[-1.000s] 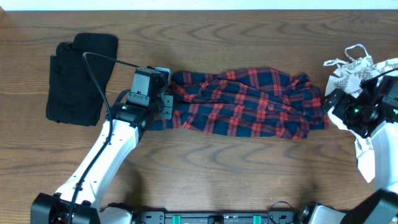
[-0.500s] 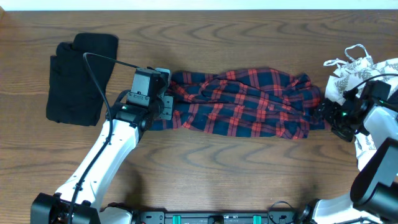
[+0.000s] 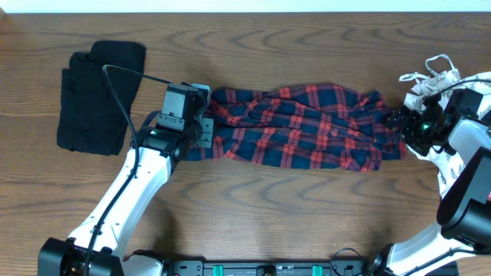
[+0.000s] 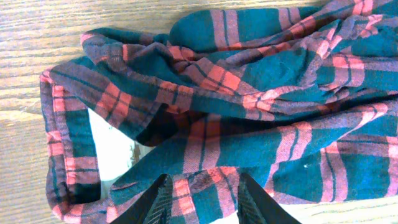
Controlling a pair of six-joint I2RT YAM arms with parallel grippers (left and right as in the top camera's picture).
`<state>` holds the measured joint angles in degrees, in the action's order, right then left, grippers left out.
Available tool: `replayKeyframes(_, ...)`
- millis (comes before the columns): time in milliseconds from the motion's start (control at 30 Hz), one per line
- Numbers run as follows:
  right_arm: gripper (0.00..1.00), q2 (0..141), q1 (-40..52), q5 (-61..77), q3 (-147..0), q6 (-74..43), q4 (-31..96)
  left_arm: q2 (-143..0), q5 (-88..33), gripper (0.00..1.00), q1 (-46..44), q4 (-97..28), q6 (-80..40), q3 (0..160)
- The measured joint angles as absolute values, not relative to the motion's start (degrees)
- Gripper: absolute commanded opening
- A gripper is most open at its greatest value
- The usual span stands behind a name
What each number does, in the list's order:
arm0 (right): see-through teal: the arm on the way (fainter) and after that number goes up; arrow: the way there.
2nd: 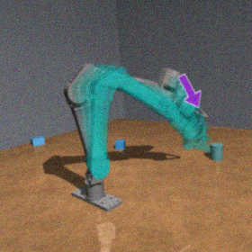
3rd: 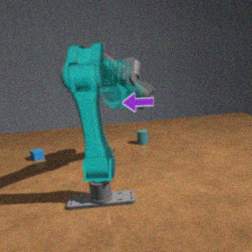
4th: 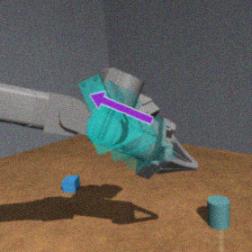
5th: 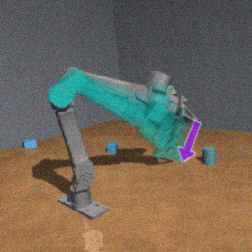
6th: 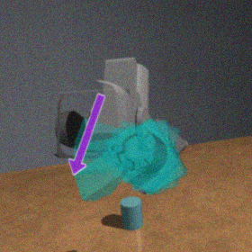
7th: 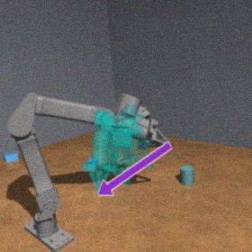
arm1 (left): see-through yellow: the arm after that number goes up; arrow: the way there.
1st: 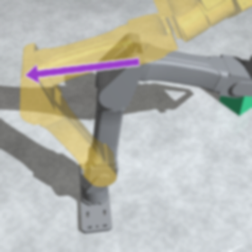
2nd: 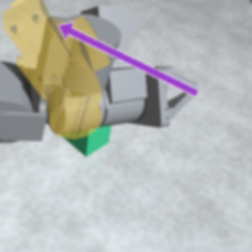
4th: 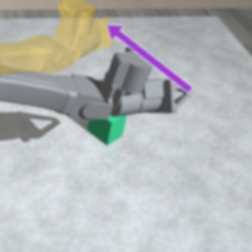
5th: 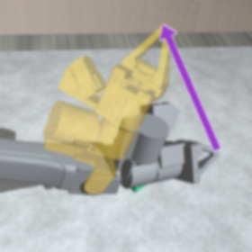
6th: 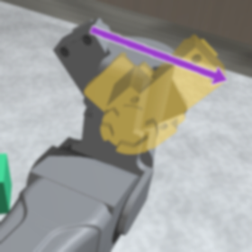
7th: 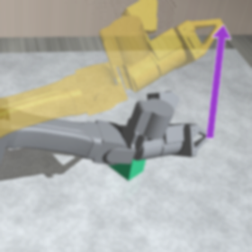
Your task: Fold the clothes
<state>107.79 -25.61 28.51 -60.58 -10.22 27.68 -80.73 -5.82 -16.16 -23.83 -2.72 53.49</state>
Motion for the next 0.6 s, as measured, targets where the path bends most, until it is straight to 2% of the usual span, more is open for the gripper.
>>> replayKeyframes(300,0.99,109.8,-24.4,34.6,-61.3,-9.9,25.9,-80.7,-5.8,0.35,-16.2,-23.8,-2.7,53.5)
replayKeyframes(600,0.99,109.8,-24.1,34.8,-61.3,-9.5,26.4,-80.7,-5.8,0.35,-16.2,-23.8,-2.7,53.5)
